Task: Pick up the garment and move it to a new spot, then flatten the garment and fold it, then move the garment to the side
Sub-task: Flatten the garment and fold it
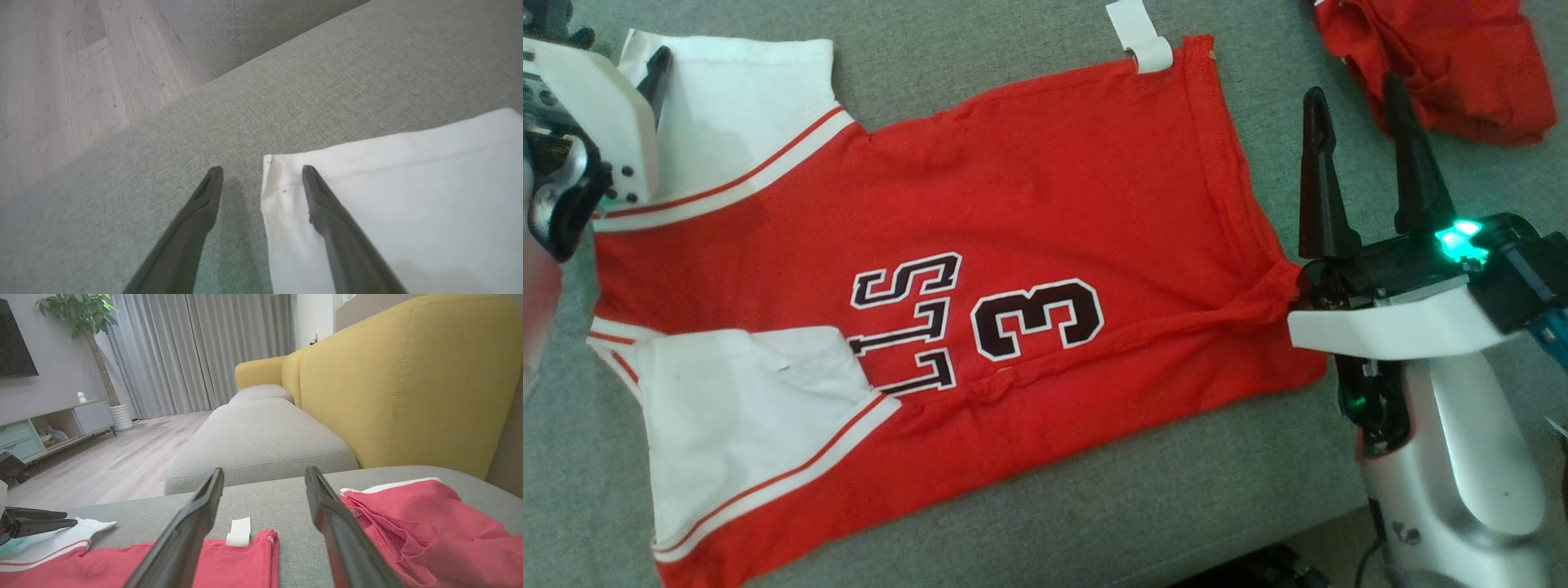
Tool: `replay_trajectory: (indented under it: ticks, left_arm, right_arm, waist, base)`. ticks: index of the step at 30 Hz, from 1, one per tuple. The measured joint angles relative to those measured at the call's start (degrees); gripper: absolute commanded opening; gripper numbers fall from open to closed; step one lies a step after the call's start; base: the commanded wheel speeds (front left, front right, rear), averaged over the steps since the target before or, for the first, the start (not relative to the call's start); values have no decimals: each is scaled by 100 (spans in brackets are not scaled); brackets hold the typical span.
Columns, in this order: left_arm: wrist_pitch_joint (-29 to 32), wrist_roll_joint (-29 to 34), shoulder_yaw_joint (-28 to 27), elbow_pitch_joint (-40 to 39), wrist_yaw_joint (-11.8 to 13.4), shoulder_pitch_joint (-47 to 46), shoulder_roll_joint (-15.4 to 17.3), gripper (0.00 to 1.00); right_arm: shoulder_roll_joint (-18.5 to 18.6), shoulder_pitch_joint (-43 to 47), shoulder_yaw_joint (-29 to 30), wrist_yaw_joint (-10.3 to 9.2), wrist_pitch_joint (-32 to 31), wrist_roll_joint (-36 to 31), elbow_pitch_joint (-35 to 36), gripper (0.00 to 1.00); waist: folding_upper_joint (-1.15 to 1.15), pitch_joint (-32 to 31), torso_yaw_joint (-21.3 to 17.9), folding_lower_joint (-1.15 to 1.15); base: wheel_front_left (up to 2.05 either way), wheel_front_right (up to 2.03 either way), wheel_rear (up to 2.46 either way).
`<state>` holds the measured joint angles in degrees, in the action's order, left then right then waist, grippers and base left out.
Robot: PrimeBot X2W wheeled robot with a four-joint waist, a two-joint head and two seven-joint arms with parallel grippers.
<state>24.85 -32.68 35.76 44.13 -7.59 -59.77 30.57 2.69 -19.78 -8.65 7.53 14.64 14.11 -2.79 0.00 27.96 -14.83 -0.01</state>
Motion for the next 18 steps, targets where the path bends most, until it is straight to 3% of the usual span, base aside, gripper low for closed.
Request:
replay_trajectory:
  ticks: [1, 2, 3, 10, 15, 18]
  left_arm:
    - [64, -108, 57, -1, 1, -1, 0, 82]
    - [125, -212, 131, -7, 1, -1, -2, 27]
    - [194, -321, 197, -32, 0, -2, -8, 0]
    - [40, -606, 427, -14, 0, 27, -29, 0]
    - [-993, -616, 387, 2, 140, 147, -196, 0]
    - [-1301, -617, 335, -77, 253, 176, -322, 0]
  right_arm:
    - [0, -1, 4, 0, 0, 0, -10, 100]
    - [0, -1, 10, 0, 1, 0, -26, 100]
    - [0, -1, 26, 0, 1, -1, -52, 100]
    - [0, -1, 148, 0, 0, -67, -113, 100]
    - [0, 1, 314, 0, 0, -477, -215, 100]
    - [2, -1, 428, 0, 0, -689, -353, 100]
  waist:
    - [0, -9, -1, 1]
    - [0, -20, 0, 0]
    - [0, -33, 4, 0]
    - [0, -169, 87, 0]
    - [0, -466, 295, 0]
    - [0, -572, 419, 0]
  base:
    - [0, 0, 0]
    - [0, 0, 0]
    - [0, 0, 0]
    - [0, 0, 0]
    - [0, 0, 0]
    - [0, 0, 0]
